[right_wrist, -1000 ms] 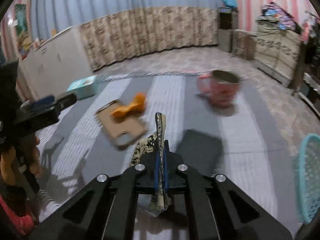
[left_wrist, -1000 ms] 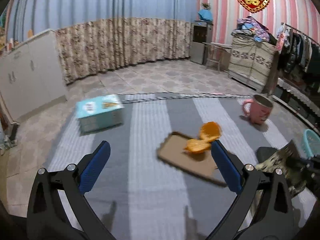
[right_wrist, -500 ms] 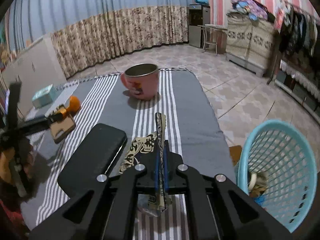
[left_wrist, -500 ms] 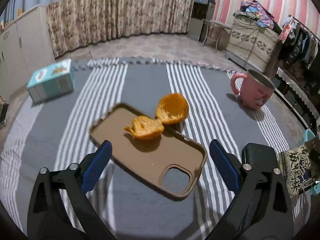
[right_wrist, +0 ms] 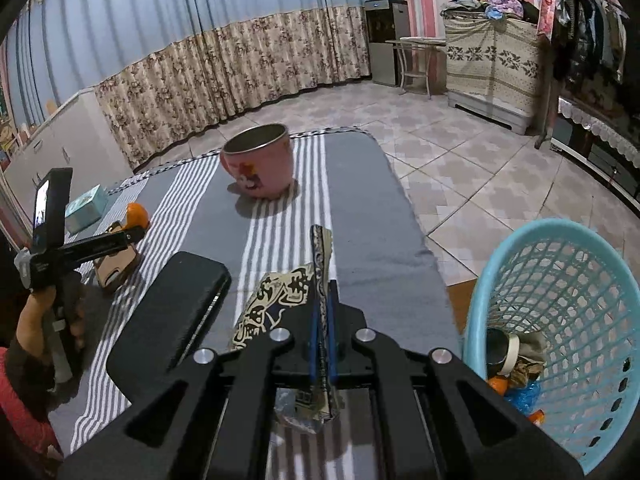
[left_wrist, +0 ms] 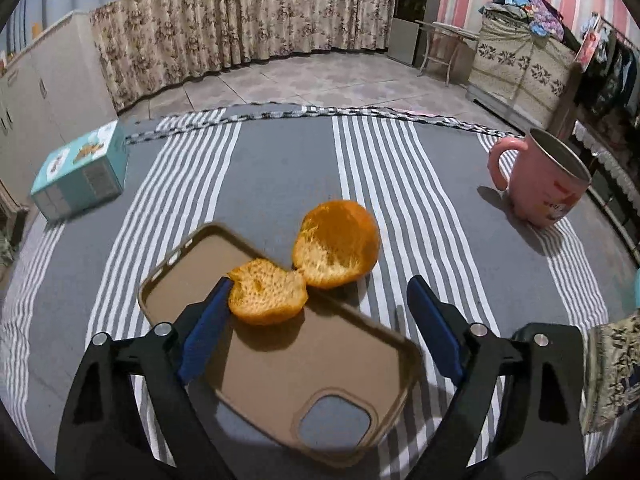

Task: Collect trash
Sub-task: 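Grasp the orange peel on the brown phone case with the left tool while the right tool holds the bag, then carry the snack bag and orange peel over the blue basket with both tools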

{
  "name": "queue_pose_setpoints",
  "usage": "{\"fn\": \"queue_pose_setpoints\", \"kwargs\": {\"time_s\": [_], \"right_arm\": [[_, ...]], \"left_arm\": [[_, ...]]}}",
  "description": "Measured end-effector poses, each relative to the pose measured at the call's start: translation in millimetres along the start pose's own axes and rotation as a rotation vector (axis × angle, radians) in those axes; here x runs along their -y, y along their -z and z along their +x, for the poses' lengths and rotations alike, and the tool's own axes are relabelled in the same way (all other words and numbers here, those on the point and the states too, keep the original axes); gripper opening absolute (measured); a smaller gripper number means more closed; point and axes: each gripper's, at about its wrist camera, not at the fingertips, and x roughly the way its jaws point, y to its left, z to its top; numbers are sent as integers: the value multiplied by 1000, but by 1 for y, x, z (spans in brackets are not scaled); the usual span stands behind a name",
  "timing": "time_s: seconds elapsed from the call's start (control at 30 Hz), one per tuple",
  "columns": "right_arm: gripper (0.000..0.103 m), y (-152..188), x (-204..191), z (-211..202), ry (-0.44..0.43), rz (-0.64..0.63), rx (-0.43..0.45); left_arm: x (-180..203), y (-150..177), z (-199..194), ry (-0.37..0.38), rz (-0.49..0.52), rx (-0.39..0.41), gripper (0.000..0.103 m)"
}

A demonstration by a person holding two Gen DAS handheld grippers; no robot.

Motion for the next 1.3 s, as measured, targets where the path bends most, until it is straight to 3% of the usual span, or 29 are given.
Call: {"fn": "queue_pose_setpoints", "kwargs": {"time_s": [0.17, 0.27, 0.37, 0.53, 0.6, 0.87, 1.07, 1.3], "right_arm": [[4, 2, 7, 1, 4, 13, -4], [4, 2, 7, 2, 1, 17, -3], [4, 2, 11, 0, -2, 25, 1], [4, 2, 12, -1, -3, 28, 3], [4, 1, 15, -3, -9, 36, 7], [4, -6, 27, -18, -32, 61, 47], [4, -12, 47, -40, -39, 106, 112], [4, -12, 95, -77, 41, 171, 184]], "left_arm": [[5, -7, 0, -36, 21, 22, 82], [9, -11, 5, -67, 50, 20, 75], [10, -14, 9, -93, 88, 34, 64], [12, -20, 7, -68, 130, 52, 41], [15, -21, 5, -68, 146, 54, 38], [13, -24, -13, -36, 133, 82, 34], [34, -26, -65, 20, 159, 180, 34], [99, -19, -127, 168, 195, 295, 34]]}}
